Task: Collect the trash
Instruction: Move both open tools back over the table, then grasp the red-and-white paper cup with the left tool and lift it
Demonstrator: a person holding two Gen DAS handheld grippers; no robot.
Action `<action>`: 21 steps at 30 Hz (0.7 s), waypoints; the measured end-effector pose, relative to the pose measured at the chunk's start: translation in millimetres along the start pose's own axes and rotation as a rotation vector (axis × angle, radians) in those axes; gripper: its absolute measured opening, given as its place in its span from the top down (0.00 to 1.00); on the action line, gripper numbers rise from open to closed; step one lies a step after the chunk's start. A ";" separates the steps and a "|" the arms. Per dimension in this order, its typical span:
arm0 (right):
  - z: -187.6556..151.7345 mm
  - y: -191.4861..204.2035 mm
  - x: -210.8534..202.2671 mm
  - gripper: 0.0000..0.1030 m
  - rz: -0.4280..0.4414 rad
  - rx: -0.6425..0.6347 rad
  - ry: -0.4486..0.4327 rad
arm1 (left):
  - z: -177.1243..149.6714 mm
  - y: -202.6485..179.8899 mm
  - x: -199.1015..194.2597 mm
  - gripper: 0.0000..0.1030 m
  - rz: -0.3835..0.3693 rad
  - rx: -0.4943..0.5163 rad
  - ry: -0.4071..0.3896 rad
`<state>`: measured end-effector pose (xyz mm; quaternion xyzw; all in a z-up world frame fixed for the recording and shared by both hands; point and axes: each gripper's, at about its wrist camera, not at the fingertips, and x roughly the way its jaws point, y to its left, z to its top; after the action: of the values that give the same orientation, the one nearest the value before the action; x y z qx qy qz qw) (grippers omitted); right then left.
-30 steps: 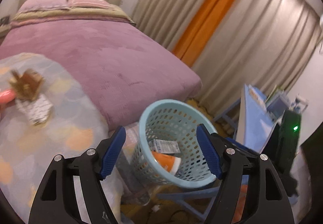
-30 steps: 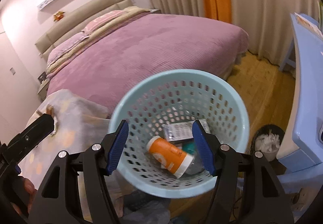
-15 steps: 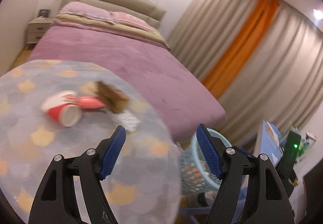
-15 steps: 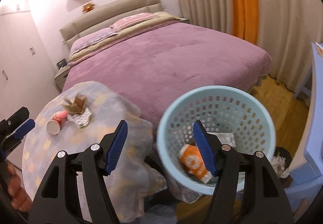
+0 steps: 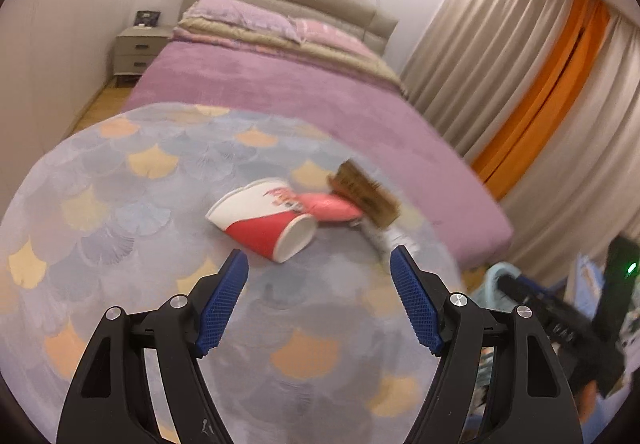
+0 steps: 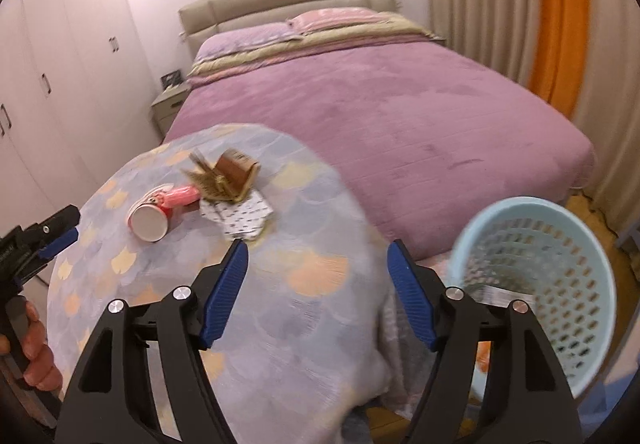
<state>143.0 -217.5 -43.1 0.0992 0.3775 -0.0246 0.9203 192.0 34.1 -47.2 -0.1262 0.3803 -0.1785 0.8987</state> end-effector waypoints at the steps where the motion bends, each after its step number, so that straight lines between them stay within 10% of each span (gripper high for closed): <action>1: 3.1 6.6 9.0 0.33 0.013 -0.009 0.016 | -0.2 -0.6 6.0 0.30 0.030 0.015 0.009; 11: 4.6 41.6 54.9 0.33 0.029 -0.075 0.083 | -1.6 12.2 44.5 0.53 0.147 0.072 0.064; 21: -3.2 53.0 74.5 0.33 0.045 -0.107 0.124 | 0.2 31.3 35.6 0.47 0.086 0.013 0.057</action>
<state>200.4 -162.8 -88.8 0.0596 0.4323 0.0227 0.8995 222.2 47.5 -81.1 -0.0989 0.4095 -0.1458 0.8952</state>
